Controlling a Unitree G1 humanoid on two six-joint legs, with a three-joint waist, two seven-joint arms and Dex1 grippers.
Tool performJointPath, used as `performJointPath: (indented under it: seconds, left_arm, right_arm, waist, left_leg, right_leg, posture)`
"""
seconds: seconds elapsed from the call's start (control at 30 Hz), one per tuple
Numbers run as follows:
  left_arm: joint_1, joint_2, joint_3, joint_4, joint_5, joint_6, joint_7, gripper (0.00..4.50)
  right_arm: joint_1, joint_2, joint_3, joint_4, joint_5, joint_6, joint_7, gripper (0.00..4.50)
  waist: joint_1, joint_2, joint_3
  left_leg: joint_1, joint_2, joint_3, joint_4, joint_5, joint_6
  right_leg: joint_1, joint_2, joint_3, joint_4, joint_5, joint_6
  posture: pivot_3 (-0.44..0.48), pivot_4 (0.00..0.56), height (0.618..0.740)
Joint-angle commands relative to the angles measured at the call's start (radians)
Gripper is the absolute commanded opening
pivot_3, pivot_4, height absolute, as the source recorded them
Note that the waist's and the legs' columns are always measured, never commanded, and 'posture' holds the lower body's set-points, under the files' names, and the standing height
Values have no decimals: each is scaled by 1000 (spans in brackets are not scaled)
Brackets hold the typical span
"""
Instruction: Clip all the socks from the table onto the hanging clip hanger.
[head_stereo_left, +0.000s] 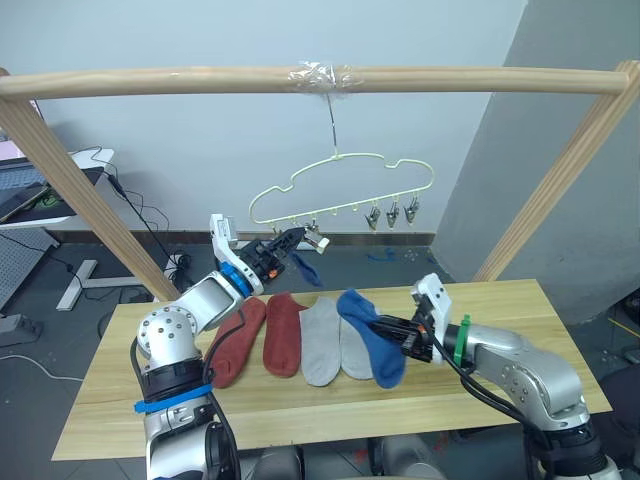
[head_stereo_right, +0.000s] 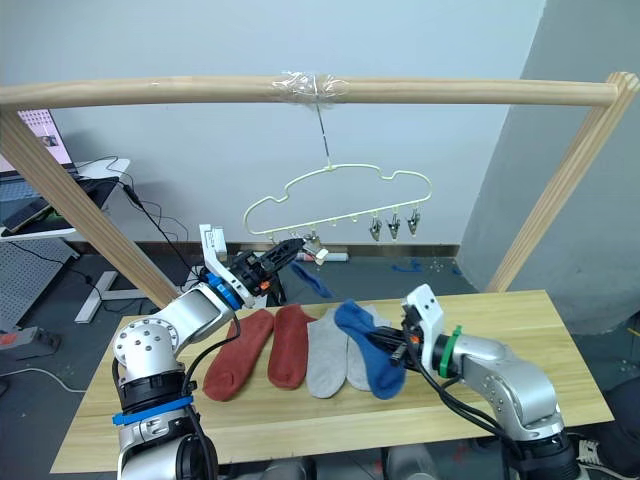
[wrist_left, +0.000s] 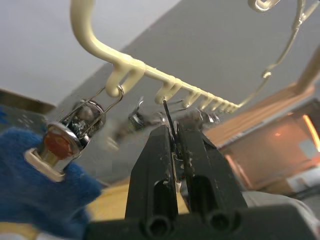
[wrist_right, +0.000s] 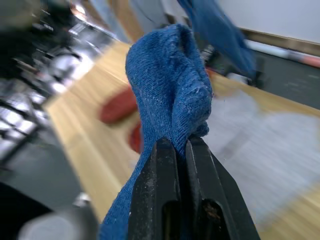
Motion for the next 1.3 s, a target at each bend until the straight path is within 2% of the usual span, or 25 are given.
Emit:
performJointPath:
  seconds: [0.03,0.17,0.37,1.0,1.3]
  left_arm:
    - [-17,18,-20,-35,-45,22,-6,0]
    - [-7,18,-32,-47,-62,24,-4,0]
    - [4,26,-40,-56,-89,24,0,0]
    - [24,54,-66,-85,-137,16,1,0]
    - [31,75,-104,-121,-90,-33,-40,0]
  right_arm:
    - [-42,40,-38,-37,64,40,-53,17]
    - [-67,80,-70,-22,106,64,-96,17]
    - [-100,71,-91,5,125,67,-121,17]
    - [-204,90,-145,121,165,67,-150,17]
    - [-226,99,-139,127,190,74,-166,17]
  waist:
    - [1,0,0]
    - [6,0,0]
    - [13,0,0]
    - [21,1,0]
    - [21,1,1]
  left_leg:
    - [0,0,0,-1,0,0]
    - [-3,0,0,-2,0,-1]
    - [-16,0,0,-2,0,-1]
    - [-16,0,1,-2,0,-1]
    - [-16,0,1,-2,0,-1]
  right_leg:
    - [0,0,0,-1,0,0]
    - [-2,0,0,-4,0,0]
    - [-12,0,0,-7,2,1]
    - [-13,0,0,-8,2,1]
    - [-13,0,0,-9,2,1]
  posture:
    - [-108,93,740]
    - [-104,95,740]
    - [-100,98,740]
    - [-88,107,740]
    - [-84,106,740]
